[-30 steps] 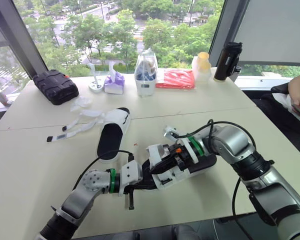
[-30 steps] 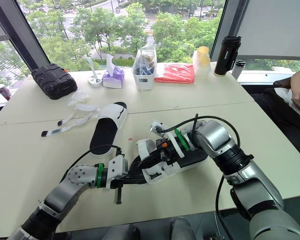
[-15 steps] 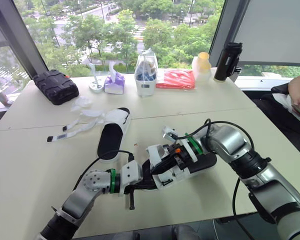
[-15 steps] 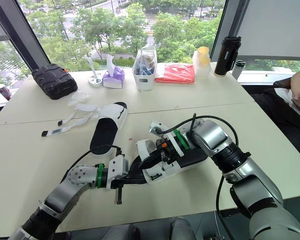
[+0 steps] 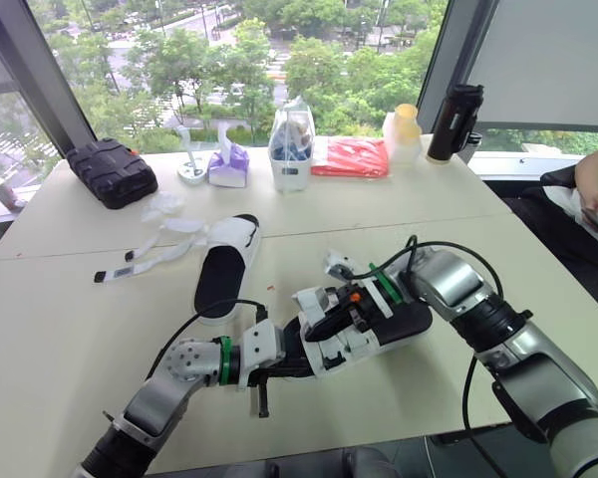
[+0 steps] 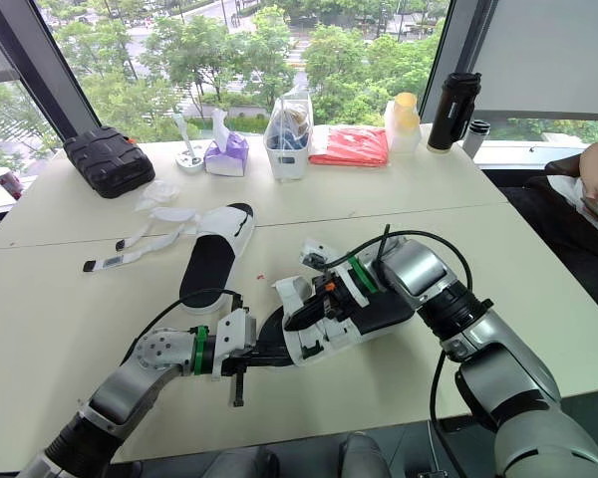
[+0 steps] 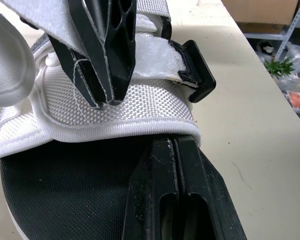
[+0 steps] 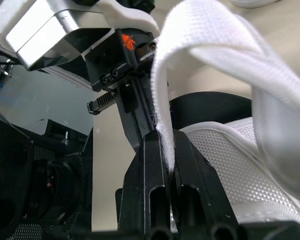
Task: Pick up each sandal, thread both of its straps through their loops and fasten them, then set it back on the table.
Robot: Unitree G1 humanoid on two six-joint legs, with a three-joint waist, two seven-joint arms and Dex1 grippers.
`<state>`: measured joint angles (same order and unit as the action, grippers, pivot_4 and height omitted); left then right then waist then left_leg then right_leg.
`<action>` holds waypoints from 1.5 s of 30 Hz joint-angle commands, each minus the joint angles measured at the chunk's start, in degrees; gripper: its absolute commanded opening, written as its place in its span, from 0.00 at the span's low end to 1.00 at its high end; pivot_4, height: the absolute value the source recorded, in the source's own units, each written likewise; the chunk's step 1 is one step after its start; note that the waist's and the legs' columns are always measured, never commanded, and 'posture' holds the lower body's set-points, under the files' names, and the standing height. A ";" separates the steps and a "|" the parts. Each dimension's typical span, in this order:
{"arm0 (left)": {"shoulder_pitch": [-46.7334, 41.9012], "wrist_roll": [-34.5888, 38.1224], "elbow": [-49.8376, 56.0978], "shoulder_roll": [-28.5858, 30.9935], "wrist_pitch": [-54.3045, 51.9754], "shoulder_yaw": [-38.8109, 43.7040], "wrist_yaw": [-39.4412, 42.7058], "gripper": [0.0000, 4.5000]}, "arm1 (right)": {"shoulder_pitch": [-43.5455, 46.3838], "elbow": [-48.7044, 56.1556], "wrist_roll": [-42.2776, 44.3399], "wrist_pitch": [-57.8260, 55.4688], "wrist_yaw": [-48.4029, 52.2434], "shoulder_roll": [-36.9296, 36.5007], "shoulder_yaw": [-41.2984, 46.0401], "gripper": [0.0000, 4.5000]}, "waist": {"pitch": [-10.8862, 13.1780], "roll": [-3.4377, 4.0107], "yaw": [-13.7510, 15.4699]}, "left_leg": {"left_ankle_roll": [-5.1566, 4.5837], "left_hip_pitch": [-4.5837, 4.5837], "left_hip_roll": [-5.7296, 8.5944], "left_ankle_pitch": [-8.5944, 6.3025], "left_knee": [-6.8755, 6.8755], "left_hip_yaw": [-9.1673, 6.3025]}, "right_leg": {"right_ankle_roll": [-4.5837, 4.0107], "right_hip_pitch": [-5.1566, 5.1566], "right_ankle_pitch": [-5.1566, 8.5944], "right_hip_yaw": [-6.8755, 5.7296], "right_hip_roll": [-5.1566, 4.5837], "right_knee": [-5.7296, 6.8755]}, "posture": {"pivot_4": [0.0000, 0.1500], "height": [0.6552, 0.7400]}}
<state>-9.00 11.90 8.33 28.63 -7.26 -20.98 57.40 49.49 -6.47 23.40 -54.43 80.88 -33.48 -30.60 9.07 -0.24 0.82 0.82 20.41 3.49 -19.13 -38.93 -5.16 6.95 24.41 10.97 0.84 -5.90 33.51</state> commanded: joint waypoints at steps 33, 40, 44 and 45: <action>0.46 -2.98 -3.62 0.64 -1.95 -2.51 -0.15 0.00 | -9.48 19.08 -6.48 8.94 -0.48 -10.23 -2.29 0.73 | -0.03 -0.04 0.01 | 0.00 -0.05 -0.02 0.00 0.01 -0.01 | 0.01 -0.08 0.01 -0.03 0.00 -0.06 | 1.00 1.00; -0.07 -2.94 -4.21 0.45 -1.67 -2.69 0.14 0.00 | -7.09 24.56 -2.60 4.91 -0.58 -12.96 2.70 0.99 | -0.02 -0.04 0.06 | 0.00 -0.04 -0.03 0.00 -0.01 -0.01 | 0.02 -0.08 0.01 -0.03 0.00 -0.06 | 1.00 1.00; -0.24 -2.91 -4.50 0.36 -1.62 -2.70 0.26 0.00 | -5.61 27.47 0.62 2.03 -0.33 -16.11 7.54 0.99 | -0.01 -0.03 0.10 | 0.00 0.00 -0.02 0.00 -0.01 0.00 | 0.09 -0.06 -0.03 -0.03 0.00 -0.09 | 1.00 1.00; -0.26 -2.91 -4.56 0.33 -1.59 -2.69 0.29 0.00 | -5.40 27.85 1.22 1.47 -0.38 -16.66 8.33 0.99 | 0.00 -0.03 0.09 | 0.00 0.01 -0.02 0.00 -0.01 0.00 | 0.08 -0.05 -0.03 -0.03 -0.01 -0.10 | 1.00 1.00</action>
<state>-10.40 11.87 7.19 28.59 -7.14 -21.42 57.73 42.75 19.22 22.92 -52.13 80.49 -49.49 -25.00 9.07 -0.27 0.91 0.82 20.42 3.46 -19.13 -38.93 -5.16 7.01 24.36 10.96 0.80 -5.91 33.41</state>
